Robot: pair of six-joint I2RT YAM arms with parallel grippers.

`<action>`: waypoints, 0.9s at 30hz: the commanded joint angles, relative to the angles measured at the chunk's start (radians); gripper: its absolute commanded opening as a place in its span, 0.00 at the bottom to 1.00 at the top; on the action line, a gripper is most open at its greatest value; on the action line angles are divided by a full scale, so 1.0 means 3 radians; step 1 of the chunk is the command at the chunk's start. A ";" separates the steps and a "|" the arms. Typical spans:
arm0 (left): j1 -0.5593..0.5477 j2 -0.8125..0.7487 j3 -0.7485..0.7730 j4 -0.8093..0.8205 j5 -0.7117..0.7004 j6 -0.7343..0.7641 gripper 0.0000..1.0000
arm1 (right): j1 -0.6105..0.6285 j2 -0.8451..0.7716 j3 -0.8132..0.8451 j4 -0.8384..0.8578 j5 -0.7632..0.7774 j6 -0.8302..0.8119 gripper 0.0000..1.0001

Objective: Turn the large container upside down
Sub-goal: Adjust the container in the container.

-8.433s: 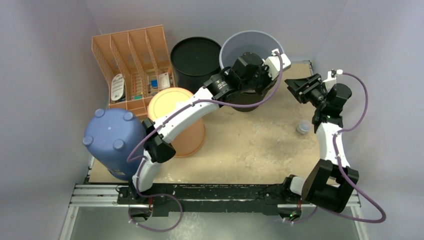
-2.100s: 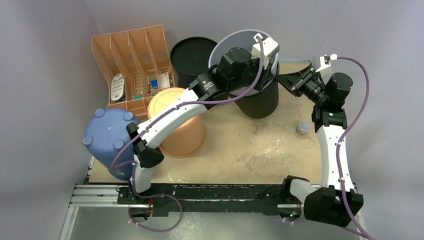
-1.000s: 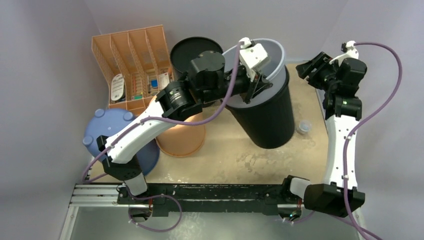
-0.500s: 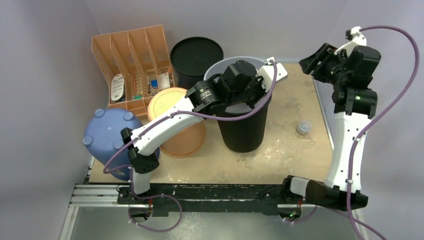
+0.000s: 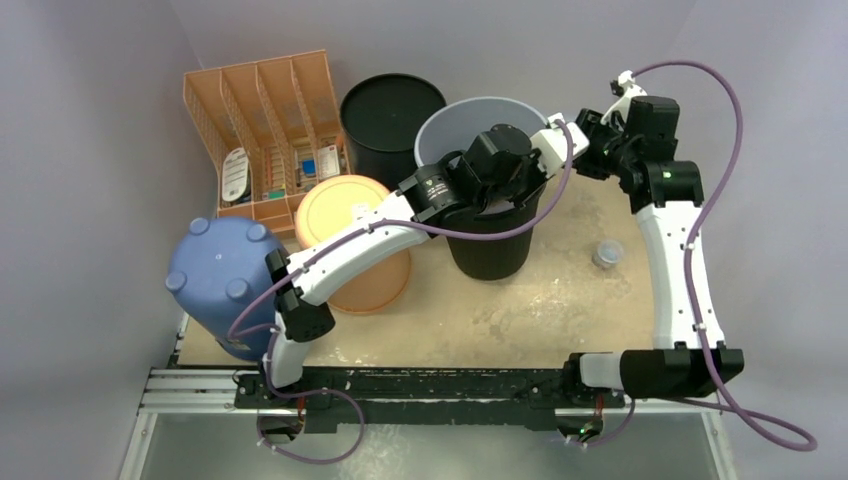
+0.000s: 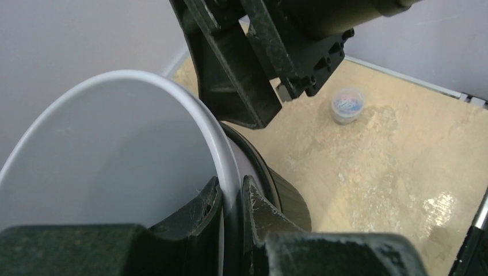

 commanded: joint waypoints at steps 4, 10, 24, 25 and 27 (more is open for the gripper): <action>-0.0017 -0.0069 0.0205 0.0573 0.0045 0.0173 0.00 | 0.0184 0.0020 -0.0162 -0.0049 -0.0139 0.0017 0.52; -0.0007 -0.0009 0.0322 0.0716 0.0331 -0.0079 0.00 | 0.0294 0.0017 -0.0741 0.0064 -0.0163 0.0034 0.50; -0.0002 0.0066 0.0704 0.1398 0.1072 -0.0893 0.00 | 0.0296 -0.0038 -0.1559 0.0472 -0.0215 0.0126 0.48; -0.0001 0.0058 0.0717 0.1438 0.1069 -0.0949 0.00 | 0.0296 -0.0023 -0.1579 0.0474 -0.0219 0.0129 0.48; 0.0057 0.0043 0.0693 0.1571 0.1159 -0.1123 0.00 | 0.0298 -0.0005 -0.1626 0.0494 -0.0234 0.0134 0.47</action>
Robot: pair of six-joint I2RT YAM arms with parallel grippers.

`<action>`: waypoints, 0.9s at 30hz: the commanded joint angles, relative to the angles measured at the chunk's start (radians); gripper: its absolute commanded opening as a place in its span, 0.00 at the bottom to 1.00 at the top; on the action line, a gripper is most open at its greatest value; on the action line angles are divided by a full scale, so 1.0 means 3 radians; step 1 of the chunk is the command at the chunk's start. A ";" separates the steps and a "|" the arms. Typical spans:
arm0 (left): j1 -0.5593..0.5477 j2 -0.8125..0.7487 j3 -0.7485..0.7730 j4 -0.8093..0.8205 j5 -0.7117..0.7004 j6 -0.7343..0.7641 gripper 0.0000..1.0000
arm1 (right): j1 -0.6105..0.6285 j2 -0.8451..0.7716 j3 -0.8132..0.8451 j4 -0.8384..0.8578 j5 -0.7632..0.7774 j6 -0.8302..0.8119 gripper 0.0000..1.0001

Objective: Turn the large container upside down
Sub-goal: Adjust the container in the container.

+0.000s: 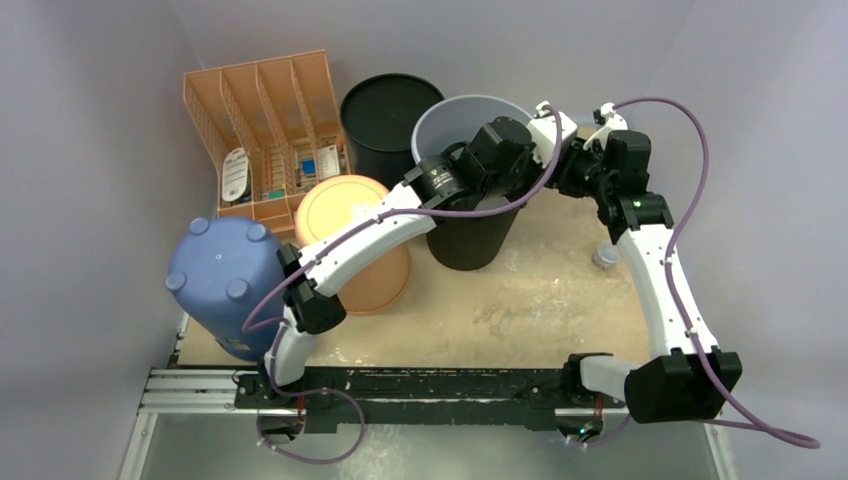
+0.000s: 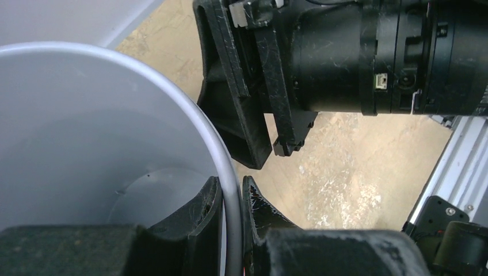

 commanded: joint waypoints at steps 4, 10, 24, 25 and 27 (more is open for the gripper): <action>-0.0028 -0.0216 0.0488 0.1917 0.0835 -0.0458 0.00 | 0.0132 0.0247 -0.0474 -0.0571 -0.0210 -0.0020 0.47; 0.0067 -0.0316 0.0565 0.1959 0.0892 -0.0468 0.00 | 0.0132 0.0251 -0.0563 -0.0519 -0.0212 0.0013 0.47; 0.0095 -0.0773 -0.0351 0.2052 0.1543 -0.0395 0.00 | 0.0134 0.0264 -0.0553 -0.0460 -0.0522 0.0110 0.47; 0.0086 -0.0746 -0.0333 0.2030 0.1673 -0.0392 0.00 | 0.0131 0.0287 -0.0561 -0.0460 -0.0514 0.0137 0.47; 0.0045 -0.0672 -0.0233 0.1949 0.1892 -0.0375 0.00 | 0.0127 0.0332 -0.0611 -0.0405 -0.0487 0.0170 0.48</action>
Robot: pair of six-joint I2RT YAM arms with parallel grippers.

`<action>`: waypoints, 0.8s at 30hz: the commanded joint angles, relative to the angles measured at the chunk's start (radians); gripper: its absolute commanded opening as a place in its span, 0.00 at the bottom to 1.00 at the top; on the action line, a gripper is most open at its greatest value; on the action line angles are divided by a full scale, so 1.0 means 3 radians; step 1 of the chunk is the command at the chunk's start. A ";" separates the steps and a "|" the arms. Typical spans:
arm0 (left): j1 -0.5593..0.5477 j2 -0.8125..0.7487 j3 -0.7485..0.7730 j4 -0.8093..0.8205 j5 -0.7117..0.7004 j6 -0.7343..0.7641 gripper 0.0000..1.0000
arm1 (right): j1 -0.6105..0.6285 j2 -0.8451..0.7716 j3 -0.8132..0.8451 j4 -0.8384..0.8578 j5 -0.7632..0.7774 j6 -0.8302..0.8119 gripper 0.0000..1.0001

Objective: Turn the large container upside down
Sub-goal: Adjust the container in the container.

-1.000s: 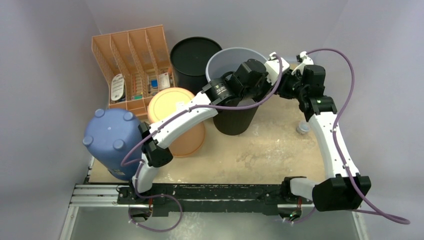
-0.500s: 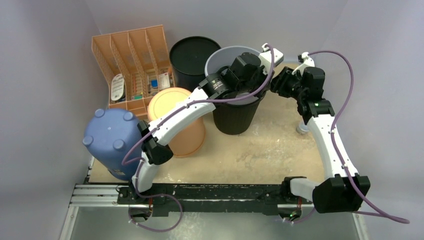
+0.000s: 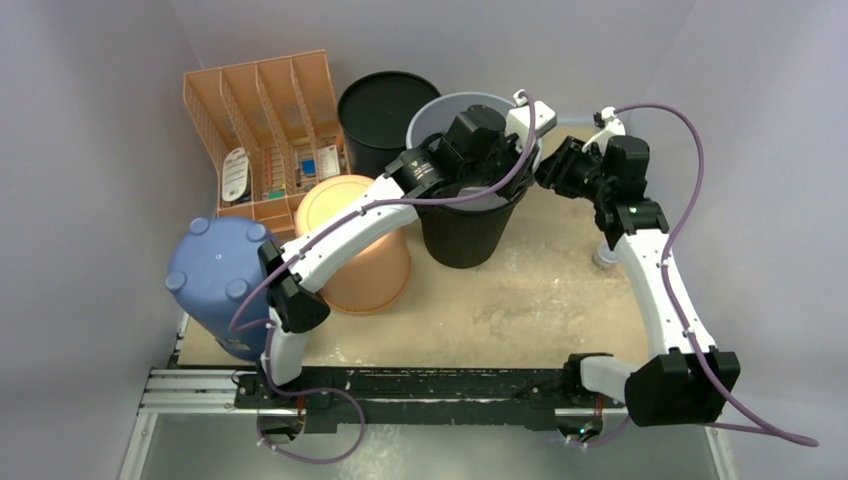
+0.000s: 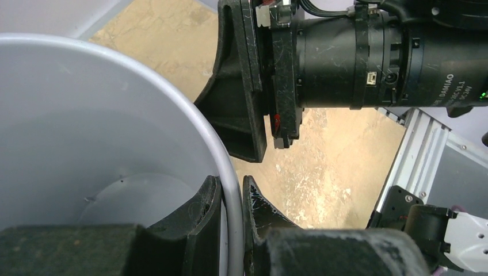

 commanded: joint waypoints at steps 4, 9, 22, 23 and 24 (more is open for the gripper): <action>-0.0232 -0.0177 0.0605 0.1308 0.1514 -0.0070 0.00 | 0.0134 0.0423 -0.0454 -0.0722 -0.0362 0.0000 0.47; -0.0232 -0.0358 0.0720 0.1516 0.1436 -0.0082 0.00 | 0.0123 0.0412 -0.0499 -0.0754 -0.0145 0.0060 0.47; -0.0066 -0.0892 0.0471 0.1953 0.1371 -0.0197 0.00 | 0.0078 0.0134 -0.0562 -0.0875 -0.0090 0.0127 0.43; -0.0059 -0.0939 0.0424 0.1957 0.1367 -0.0189 0.00 | 0.0078 0.0109 -0.0556 -0.0879 -0.0122 0.0118 0.43; -0.0057 -0.0966 0.0380 0.1954 0.1362 -0.0183 0.00 | 0.0078 0.0073 -0.0520 -0.0903 -0.0171 0.0119 0.43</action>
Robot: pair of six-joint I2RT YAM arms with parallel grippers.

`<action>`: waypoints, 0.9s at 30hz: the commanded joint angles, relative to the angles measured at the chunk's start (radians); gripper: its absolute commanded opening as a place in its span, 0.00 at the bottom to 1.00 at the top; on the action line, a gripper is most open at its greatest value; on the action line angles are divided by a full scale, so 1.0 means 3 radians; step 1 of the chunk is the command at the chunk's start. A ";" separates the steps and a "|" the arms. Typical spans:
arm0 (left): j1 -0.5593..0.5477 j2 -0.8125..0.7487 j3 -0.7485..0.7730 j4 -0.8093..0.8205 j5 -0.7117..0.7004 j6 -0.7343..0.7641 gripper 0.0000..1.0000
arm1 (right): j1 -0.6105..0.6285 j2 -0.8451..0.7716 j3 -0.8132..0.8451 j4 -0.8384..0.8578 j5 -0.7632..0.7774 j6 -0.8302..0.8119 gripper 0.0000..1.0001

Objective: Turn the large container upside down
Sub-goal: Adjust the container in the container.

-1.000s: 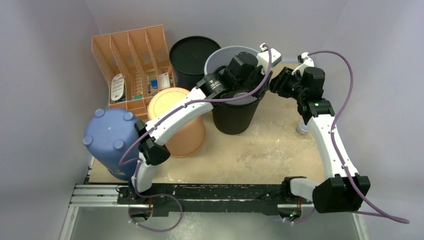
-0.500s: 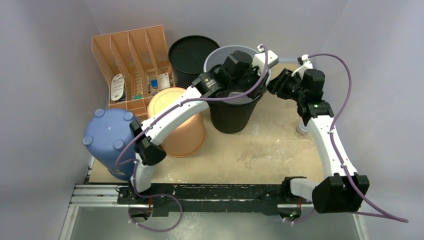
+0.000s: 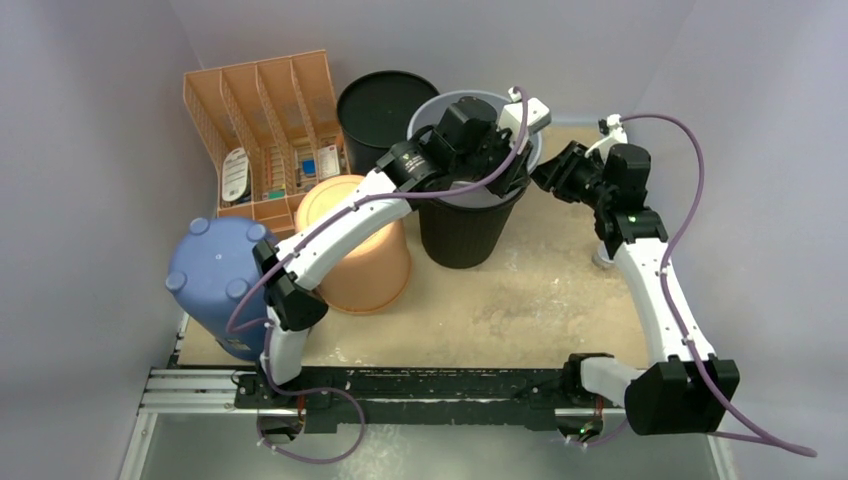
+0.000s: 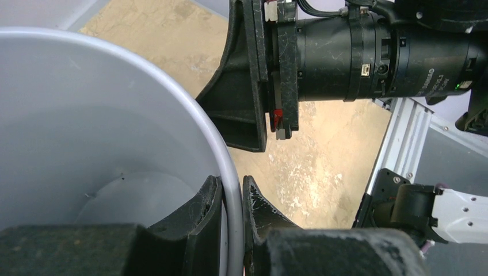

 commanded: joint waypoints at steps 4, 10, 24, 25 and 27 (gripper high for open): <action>-0.0160 -0.1013 0.0013 0.1992 0.0935 -0.0246 0.00 | 0.0134 -0.0001 0.0057 -0.1222 -0.0273 -0.0092 0.43; -0.0158 -0.1119 -0.0592 0.2131 0.0864 -0.0343 0.00 | 0.0130 -0.0211 0.0377 -0.1181 -0.0481 0.0207 0.42; -0.0137 -0.0759 -0.0542 0.1625 0.0701 0.0030 0.00 | 0.0132 -0.0624 0.1151 -0.1889 0.1182 0.0140 0.68; -0.0133 -0.0732 -0.0506 0.1589 0.0723 0.0072 0.00 | 0.0129 -0.0644 0.1284 -0.1895 0.1271 0.0108 0.71; -0.0126 -0.0669 -0.0432 0.1526 0.0827 0.0096 0.00 | 0.0129 -0.0660 0.1485 -0.1852 0.1288 -0.0004 0.72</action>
